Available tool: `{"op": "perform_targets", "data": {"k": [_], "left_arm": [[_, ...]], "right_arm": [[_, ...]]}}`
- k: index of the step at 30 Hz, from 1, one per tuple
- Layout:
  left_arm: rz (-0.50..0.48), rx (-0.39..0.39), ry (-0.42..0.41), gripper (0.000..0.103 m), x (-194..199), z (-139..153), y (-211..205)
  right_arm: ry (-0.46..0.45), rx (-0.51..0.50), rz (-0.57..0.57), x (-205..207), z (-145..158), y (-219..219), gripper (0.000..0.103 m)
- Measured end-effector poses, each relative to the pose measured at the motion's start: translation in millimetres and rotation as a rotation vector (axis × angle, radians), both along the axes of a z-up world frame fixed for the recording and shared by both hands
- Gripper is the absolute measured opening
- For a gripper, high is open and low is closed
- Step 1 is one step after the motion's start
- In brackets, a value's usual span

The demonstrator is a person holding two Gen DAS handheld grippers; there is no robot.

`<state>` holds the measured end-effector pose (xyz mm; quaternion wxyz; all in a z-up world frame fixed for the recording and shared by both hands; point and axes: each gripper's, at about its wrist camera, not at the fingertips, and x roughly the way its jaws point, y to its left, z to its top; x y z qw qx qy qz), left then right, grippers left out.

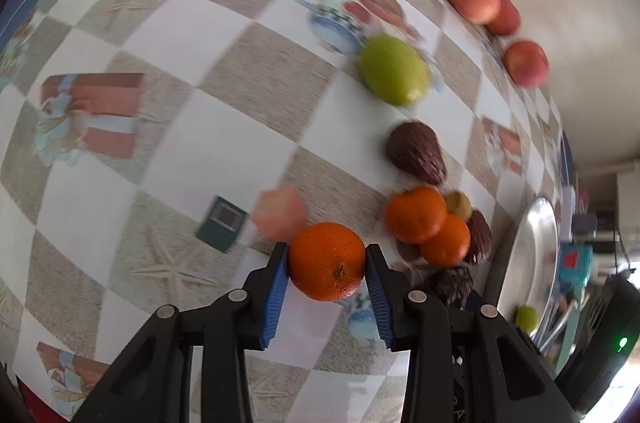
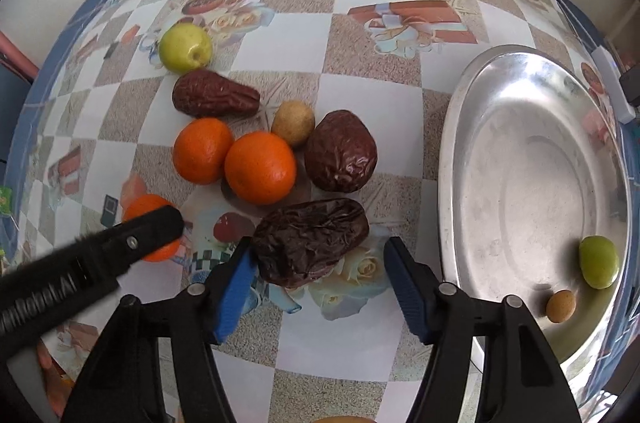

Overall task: Organize fruits
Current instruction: 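Grasp the orange with the left gripper while the right gripper grasps the large dark date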

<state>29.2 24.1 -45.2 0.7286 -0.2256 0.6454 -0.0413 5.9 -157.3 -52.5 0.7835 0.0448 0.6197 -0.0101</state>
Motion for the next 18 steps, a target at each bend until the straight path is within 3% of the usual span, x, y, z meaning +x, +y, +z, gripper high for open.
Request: {"op": "perform_targets", "data": {"k": [15,18], "left_arm": [[0.021,-0.001,-0.004,0.041,-2,-1,4],[0.018,0.006,-0.005,0.041,-2,-1,5]], "right_arm": [[-0.012,-0.021,0.022,2,2,7,0.064],[-0.020,-0.017,0.022,3,1,10,0.059]]}}
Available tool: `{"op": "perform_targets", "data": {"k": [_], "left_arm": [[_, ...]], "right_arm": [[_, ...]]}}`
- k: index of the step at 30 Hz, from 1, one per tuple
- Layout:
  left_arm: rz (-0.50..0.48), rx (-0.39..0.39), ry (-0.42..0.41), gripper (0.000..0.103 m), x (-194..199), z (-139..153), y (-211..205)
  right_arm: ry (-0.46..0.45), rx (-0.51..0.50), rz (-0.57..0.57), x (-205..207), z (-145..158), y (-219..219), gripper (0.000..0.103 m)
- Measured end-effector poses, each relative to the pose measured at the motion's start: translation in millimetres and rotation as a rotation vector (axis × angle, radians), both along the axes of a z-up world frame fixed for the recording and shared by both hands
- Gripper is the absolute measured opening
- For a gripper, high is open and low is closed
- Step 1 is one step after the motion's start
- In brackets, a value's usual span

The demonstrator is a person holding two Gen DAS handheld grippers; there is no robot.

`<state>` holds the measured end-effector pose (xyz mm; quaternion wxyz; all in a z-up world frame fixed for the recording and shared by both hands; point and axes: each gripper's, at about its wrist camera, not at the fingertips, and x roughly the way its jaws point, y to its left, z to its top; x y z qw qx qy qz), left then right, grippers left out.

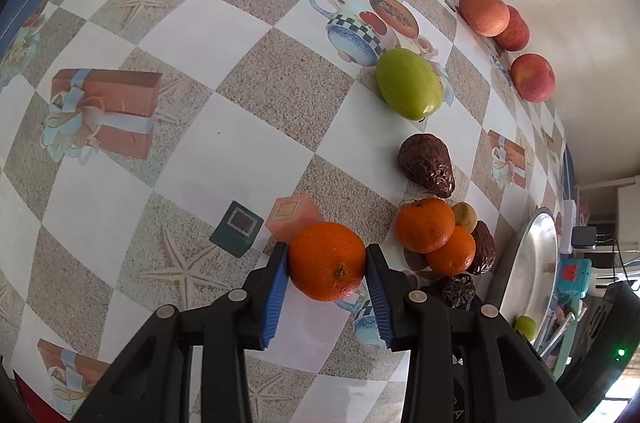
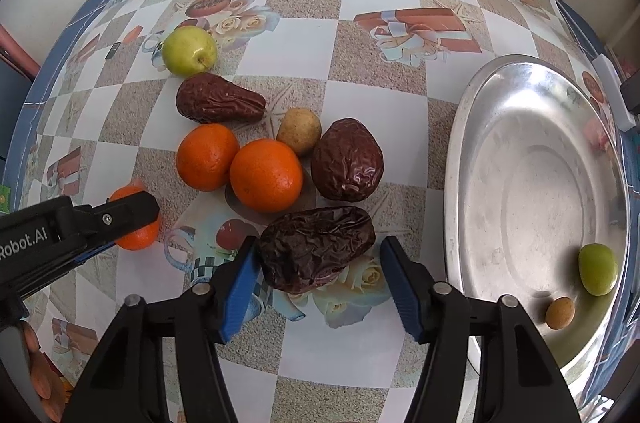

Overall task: Organize fruits
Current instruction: 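Grasp the orange with the left gripper while the right gripper grasps the large dark date, then carry the orange and date over the steel bowl and open both grippers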

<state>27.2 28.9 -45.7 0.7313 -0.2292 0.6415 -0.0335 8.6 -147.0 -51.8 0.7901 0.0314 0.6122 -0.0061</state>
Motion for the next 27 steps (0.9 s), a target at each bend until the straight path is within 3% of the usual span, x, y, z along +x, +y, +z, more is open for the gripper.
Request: {"op": "perform_targets", "data": {"k": [14,20,24,27], "left_arm": [[0.019,0.032,0.003,0.040,-1,1,-6],[0.030,0.037,-0.044,0.040,-3,12,-6],[0.025,-0.017,-0.071,0.040,-3,21,-8],[0.010,-0.011,-0.105,0.040,-3,32,-11]], "right_arm": [[-0.019,0.059,-0.024,-5,15,-6,0.058],[-0.057,0.061,-0.041,-11,34,-12,0.058],[-0.095,0.044,-0.024,-16,47,-12,0.058],[-0.127,0.056,-0.035,-21,57,-15,0.058]]}}
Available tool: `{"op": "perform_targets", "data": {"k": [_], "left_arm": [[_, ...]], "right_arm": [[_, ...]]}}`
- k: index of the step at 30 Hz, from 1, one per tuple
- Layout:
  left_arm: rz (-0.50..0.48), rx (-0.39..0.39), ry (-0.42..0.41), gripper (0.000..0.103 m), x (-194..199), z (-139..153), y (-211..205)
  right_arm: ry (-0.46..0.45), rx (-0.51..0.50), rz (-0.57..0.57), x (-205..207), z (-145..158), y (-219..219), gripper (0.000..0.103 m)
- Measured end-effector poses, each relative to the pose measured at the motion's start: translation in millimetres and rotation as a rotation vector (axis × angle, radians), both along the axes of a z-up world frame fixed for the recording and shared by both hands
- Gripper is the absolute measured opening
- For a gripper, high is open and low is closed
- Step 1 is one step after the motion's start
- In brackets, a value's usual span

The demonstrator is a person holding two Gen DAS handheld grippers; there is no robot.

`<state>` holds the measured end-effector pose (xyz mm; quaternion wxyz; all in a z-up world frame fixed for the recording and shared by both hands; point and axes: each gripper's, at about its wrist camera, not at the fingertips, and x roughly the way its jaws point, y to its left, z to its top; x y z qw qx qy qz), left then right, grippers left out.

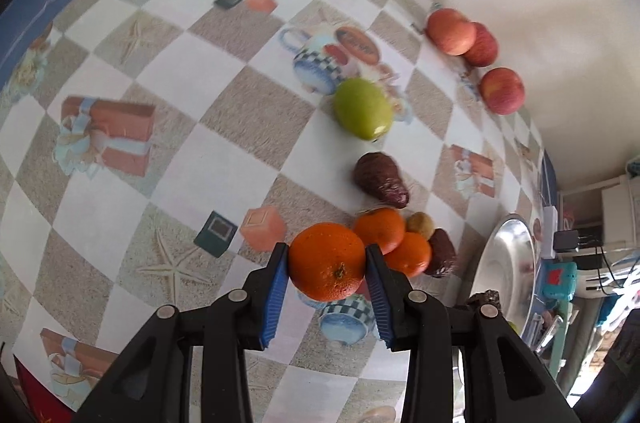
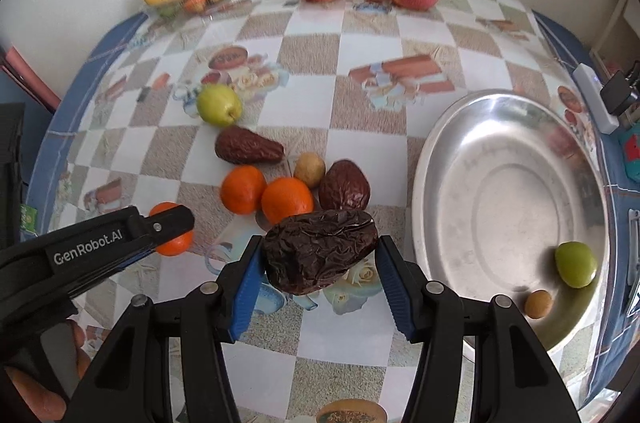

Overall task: Organize fruits
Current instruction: 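Carry the orange and date over the steel bowl and open both grippers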

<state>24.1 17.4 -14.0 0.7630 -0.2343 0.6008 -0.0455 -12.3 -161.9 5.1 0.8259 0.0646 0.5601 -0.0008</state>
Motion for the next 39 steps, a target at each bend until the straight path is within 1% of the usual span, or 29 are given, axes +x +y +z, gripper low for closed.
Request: {"op": "perform_targets", "data": {"k": [3,7,9,14,17,20,25,29,32,34,39], "left_arm": [[-0.017,0.047,-0.052,0.040,1,13,-8],[-0.066,0.103,-0.084,0.040,-2,21,-24],[-0.084,0.116,-0.089,0.040,-3,23,-31],[-0.156,0.174,-0.132,0.040,-3,35,-61],[-0.209,0.174,-0.154,0.040,-1,44,-84],[-0.286,0.183,-0.190,0.040,-1,53,-118],[-0.401,0.191,-0.228,0.040,-6,52,-171],[-0.477,0.201,-0.251,0.041,-12,48,-199],[-0.534,0.228,-0.279,0.041,-14,43,-217],[-0.559,0.239,-0.287,0.041,-16,41,-224],[-0.612,0.245,-0.309,0.041,-14,33,-234]], "right_arm": [[-0.026,0.015,-0.020,-4,11,-6,0.058],[-0.056,0.049,-0.038,-7,23,-16,0.058],[-0.062,0.046,-0.060,-7,27,-22,0.058],[-0.138,0.067,-0.142,-15,52,-57,0.058],[-0.165,0.053,-0.214,-21,61,-83,0.058],[-0.146,0.005,-0.305,-27,59,-112,0.058],[-0.130,0.023,-0.411,-33,56,-153,0.058],[-0.139,0.028,-0.477,-36,59,-177,0.058],[-0.145,0.027,-0.496,-37,61,-184,0.058],[-0.141,0.016,-0.488,-34,60,-183,0.058],[-0.083,-0.004,-0.463,-22,45,-177,0.058]]}}
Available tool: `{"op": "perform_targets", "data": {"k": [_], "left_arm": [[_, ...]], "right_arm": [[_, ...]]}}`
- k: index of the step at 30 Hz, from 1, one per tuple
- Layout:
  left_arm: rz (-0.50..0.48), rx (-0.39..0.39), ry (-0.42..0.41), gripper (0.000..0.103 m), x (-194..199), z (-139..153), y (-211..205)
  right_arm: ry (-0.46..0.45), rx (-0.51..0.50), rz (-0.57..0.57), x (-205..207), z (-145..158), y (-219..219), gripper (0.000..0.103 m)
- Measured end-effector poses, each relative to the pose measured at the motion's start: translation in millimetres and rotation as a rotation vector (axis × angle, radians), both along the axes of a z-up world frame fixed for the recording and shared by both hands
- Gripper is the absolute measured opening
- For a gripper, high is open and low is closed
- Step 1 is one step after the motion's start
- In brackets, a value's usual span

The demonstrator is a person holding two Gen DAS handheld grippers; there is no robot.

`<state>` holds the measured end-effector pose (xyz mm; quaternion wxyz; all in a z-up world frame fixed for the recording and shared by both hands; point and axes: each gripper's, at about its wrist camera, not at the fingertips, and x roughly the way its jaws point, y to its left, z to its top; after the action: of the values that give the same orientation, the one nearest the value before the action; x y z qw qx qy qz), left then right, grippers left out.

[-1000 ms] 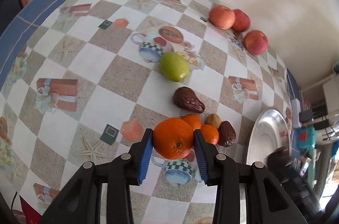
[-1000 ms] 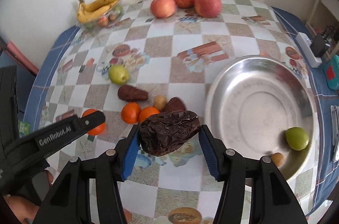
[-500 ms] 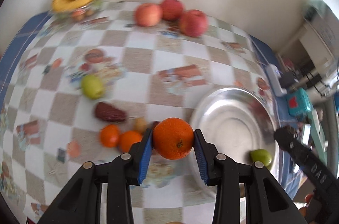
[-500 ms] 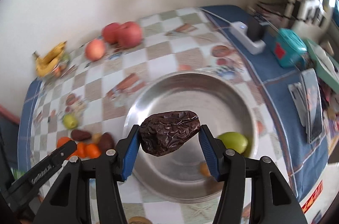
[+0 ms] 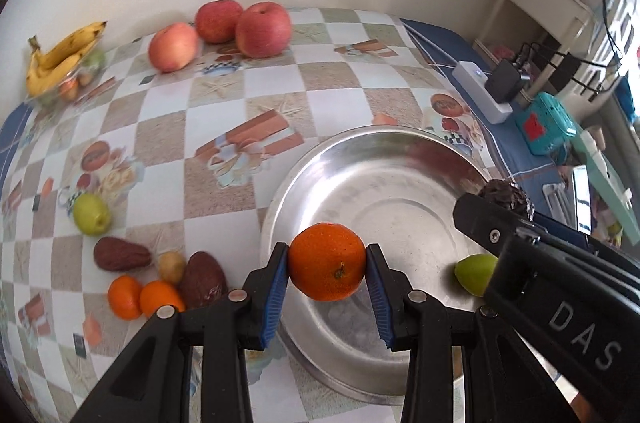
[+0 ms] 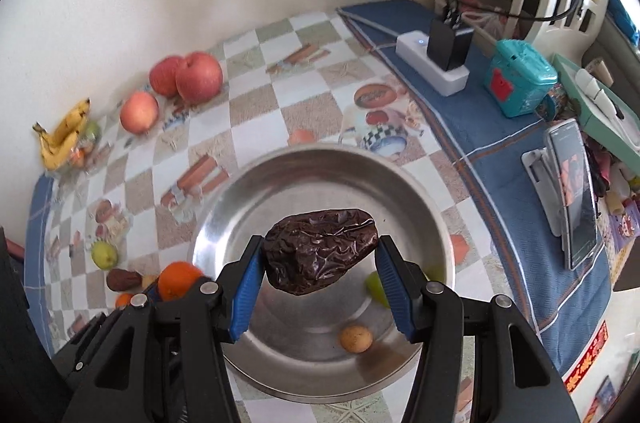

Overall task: Organize fruits
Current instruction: 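Carry the orange and date over the steel bowl and open both grippers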

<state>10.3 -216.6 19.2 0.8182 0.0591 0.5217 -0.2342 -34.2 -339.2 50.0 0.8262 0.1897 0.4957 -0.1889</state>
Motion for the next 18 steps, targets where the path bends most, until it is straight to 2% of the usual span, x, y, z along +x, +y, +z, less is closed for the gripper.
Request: {"op": "perform_targets", "data": {"k": [7,8,9,10,12,13,14,16,18], "left_arm": [[-0.030,-0.027,0.034,0.043,-2,-14,-2],[-0.038,-0.033,0.044,0.048,-2,-16,-2],[-0.045,-0.041,0.049,0.059,-3,-18,-2],[-0.054,-0.052,0.047,0.064,-4,-18,-1],[-0.067,-0.056,0.039,0.066,-5,-18,0],[-0.073,-0.050,0.038,0.066,-5,-18,0],[-0.074,-0.043,0.041,0.067,-5,-19,0],[-0.066,-0.055,0.059,0.075,-3,-20,5],[-0.052,-0.062,0.069,0.084,-2,-21,10]], "right_arm": [[0.024,-0.026,-0.004,5,-5,1,0.058],[0.033,-0.027,-0.008,6,-7,0,0.058],[0.041,-0.026,-0.013,6,-9,-1,0.058],[0.047,-0.027,-0.018,6,-9,-2,0.058],[0.058,-0.036,-0.028,6,-11,-3,0.058],[0.060,-0.041,-0.033,6,-10,-4,0.060],[0.064,-0.046,-0.038,5,-10,-4,0.067],[0.064,-0.051,-0.047,4,-8,-5,0.073],[0.061,-0.053,-0.044,3,-7,-5,0.074]]}}
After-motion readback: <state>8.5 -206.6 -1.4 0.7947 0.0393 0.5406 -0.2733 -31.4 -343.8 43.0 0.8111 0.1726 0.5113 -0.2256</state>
